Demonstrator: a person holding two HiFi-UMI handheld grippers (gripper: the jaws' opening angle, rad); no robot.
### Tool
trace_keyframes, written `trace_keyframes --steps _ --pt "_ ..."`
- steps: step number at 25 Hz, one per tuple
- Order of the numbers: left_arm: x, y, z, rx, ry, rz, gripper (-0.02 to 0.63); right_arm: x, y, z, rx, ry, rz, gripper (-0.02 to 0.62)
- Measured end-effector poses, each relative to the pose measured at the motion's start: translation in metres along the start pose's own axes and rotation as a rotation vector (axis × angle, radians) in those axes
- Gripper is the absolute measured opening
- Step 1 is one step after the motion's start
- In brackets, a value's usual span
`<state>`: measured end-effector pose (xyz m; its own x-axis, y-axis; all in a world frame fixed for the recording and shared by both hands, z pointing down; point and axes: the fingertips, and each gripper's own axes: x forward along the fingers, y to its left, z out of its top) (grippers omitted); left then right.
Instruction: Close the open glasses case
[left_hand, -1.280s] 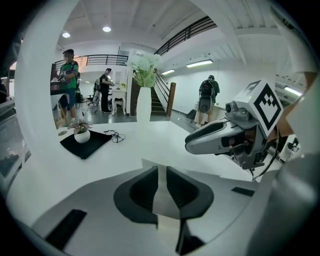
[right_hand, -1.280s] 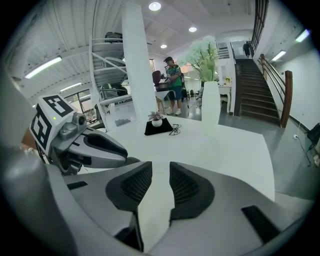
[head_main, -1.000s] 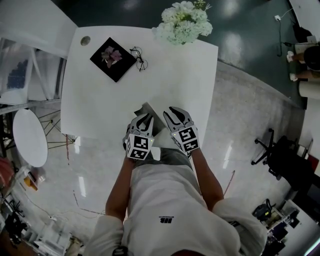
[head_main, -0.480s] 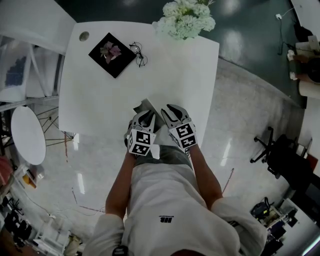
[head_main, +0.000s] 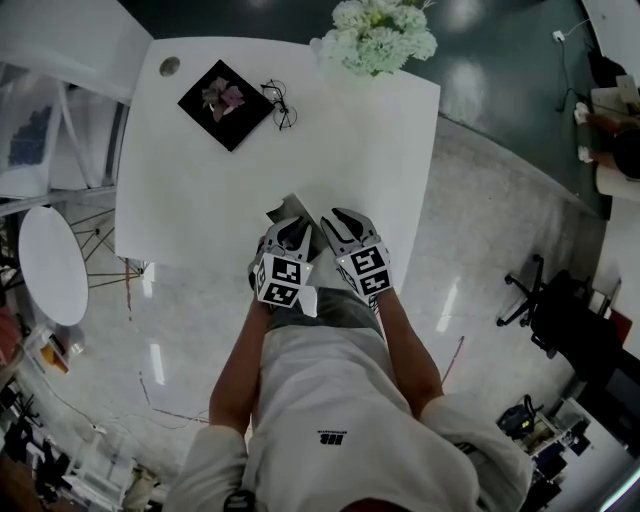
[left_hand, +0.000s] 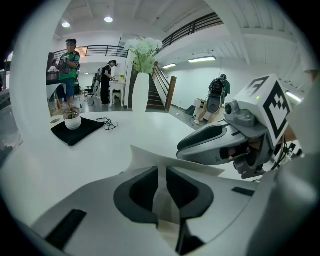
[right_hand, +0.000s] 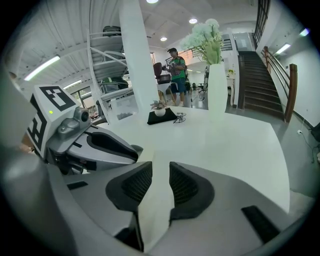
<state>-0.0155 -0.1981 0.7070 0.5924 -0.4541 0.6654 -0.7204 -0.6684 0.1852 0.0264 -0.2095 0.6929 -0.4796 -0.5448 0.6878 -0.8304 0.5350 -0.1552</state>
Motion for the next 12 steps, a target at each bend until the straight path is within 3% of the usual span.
trace_keyframes --steps 12 --pt "-0.006 0.0 -0.001 -0.009 -0.012 -0.009 0.067 0.003 0.016 0.002 -0.032 0.001 0.025 0.104"
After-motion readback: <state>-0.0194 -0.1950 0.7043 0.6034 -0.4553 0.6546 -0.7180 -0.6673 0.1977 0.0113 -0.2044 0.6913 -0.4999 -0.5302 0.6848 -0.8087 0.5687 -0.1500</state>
